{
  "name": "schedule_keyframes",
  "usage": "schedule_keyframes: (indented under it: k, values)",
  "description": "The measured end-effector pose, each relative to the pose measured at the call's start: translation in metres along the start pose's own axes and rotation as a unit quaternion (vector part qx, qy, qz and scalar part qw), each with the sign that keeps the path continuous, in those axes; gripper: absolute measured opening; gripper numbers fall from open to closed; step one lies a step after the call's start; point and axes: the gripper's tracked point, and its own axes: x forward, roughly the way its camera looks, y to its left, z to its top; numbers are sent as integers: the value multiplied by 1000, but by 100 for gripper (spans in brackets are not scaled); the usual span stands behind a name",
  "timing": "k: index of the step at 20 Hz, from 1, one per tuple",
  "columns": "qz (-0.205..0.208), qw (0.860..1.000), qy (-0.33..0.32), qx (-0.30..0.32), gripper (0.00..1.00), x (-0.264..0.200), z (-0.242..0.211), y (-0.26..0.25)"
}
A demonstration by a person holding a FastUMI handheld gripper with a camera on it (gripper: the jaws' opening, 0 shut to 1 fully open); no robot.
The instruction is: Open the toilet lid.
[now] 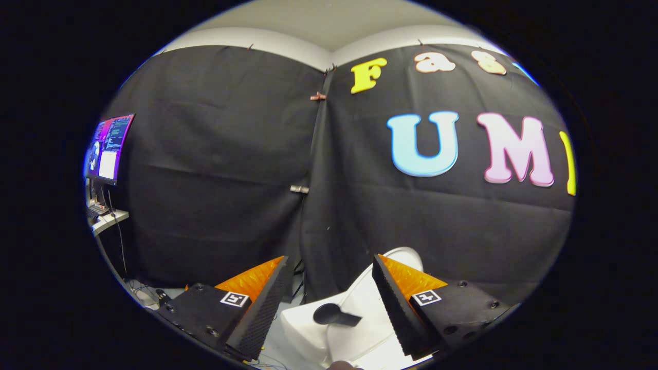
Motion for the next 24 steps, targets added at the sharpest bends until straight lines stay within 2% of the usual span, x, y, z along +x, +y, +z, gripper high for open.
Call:
schedule_keyframes:
  k: [2, 8, 11, 13, 15, 18, 21, 24]
  values:
    - [-33, 999, -20, -19, 99, -19, 15, -31]
    - [-130, 990, 6, -56, 98, -122, 9, -144]
    - [-216, 974, 11, -61, 99, -192, -10, -220]
    - [-276, 959, 16, -62, 99, -238, -28, -268]
    - [-318, 946, 31, -48, 99, -272, -52, -305]
    - [-366, 929, 46, -24, 99, -321, -81, -338]
    - [-397, 916, 55, -24, 99, -353, -109, -359]
    - [-407, 912, 53, -15, 99, -371, -121, -367]
